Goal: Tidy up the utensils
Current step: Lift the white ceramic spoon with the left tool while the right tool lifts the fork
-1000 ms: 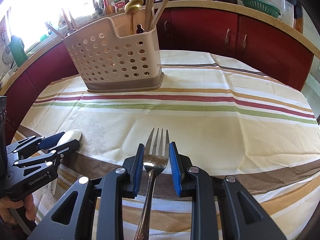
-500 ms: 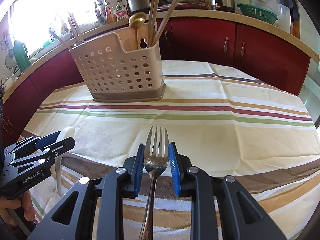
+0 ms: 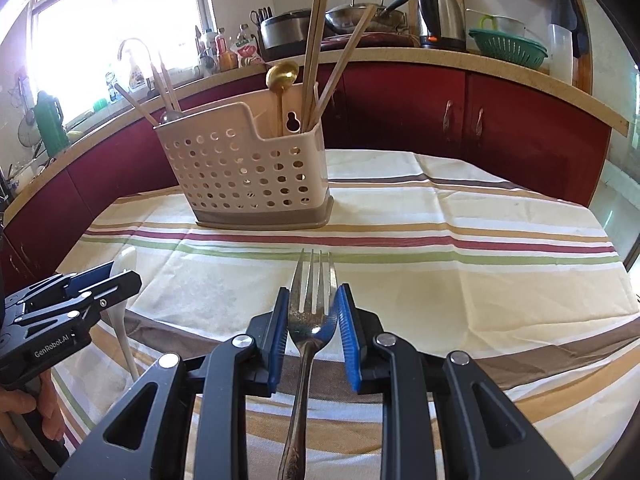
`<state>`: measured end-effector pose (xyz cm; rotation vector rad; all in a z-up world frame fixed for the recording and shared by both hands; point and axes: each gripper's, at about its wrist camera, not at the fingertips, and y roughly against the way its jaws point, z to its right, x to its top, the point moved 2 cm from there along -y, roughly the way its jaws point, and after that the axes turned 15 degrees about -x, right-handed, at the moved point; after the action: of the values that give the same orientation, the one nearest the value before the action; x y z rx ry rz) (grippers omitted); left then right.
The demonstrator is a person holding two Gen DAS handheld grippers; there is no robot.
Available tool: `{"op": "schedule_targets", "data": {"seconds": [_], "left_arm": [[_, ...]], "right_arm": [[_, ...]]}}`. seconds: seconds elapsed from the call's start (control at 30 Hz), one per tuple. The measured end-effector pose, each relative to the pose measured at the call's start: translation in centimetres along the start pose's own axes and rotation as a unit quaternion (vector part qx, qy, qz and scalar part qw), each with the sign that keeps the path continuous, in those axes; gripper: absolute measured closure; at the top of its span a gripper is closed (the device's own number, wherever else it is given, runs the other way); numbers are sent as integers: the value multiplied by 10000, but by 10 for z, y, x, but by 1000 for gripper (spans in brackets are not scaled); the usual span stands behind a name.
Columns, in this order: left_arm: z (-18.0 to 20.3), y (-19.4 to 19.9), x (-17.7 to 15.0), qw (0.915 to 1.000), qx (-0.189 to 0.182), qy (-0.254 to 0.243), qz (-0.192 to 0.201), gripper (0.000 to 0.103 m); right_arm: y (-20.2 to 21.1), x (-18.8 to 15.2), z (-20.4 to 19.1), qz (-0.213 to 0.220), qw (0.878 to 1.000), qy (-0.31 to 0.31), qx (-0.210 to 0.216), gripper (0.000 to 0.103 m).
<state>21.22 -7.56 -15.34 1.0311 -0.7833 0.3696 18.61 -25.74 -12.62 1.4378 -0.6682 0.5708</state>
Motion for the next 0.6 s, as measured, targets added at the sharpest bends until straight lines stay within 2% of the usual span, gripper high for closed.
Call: {"op": "schedule_targets", "data": {"seconds": [0.6], "left_arm": [[-2,16,6,9997,3,-18,246,63]], "right_arm": [[16,4,0,294,9996,-40,-24,78]]}}
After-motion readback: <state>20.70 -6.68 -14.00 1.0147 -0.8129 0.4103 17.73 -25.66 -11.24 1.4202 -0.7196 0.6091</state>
